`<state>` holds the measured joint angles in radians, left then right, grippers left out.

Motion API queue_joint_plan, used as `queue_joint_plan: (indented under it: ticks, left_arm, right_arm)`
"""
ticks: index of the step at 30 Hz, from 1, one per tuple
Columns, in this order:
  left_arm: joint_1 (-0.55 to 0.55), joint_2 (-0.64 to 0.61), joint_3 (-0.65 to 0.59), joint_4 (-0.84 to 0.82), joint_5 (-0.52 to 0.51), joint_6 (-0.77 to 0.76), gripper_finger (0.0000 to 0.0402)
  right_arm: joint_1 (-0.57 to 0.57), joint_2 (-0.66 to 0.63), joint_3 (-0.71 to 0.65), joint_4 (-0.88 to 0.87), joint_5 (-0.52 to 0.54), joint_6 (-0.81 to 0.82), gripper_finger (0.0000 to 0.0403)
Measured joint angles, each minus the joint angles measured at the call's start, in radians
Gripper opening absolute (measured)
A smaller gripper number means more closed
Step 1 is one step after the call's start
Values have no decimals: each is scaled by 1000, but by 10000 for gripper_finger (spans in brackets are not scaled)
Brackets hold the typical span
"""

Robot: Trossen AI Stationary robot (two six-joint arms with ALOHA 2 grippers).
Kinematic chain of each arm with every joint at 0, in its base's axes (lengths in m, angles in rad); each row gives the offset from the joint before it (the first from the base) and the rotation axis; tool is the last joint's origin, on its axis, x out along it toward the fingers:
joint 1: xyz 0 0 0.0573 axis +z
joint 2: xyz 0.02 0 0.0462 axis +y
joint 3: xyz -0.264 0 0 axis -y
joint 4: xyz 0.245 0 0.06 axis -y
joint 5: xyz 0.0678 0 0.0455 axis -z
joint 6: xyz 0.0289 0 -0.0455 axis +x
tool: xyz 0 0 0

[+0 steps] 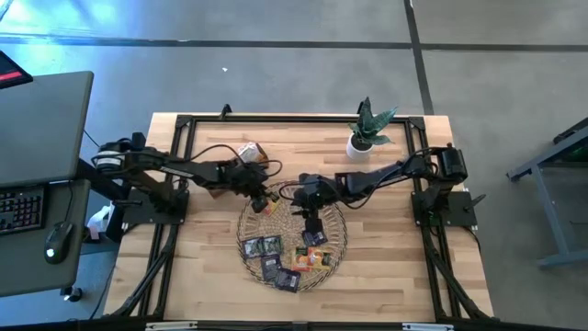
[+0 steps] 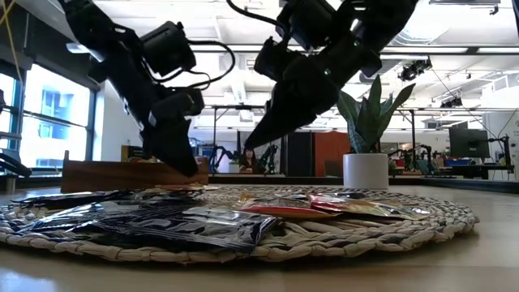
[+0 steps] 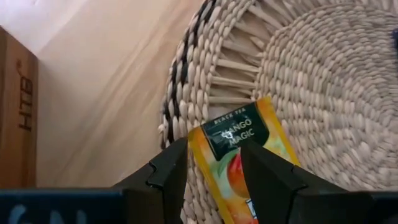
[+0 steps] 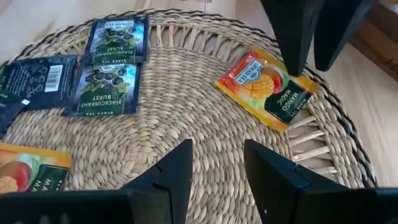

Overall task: Pick & Place Tea
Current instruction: Put the top left orange tea bag into the middle compartment of the wooden organizer

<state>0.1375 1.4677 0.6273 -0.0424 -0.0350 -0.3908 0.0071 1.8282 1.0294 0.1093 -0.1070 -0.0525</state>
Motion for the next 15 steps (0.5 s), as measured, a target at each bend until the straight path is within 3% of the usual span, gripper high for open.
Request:
queue_joint_plan:
  ticks: [7, 12, 15]
  left_arm:
    - [0, 63, 1, 63, -4, -5, 147]
    - [0, 104, 4, 91, -63, 4, 146]
    - [0, 105, 3, 86, -74, 0, 127]
  right_arm:
    - [0, 0, 0, -8, 0, 0, 140]
    - [0, 0, 0, -9, 0, 0, 140]
    - [0, 0, 0, -9, 0, -11, 140]
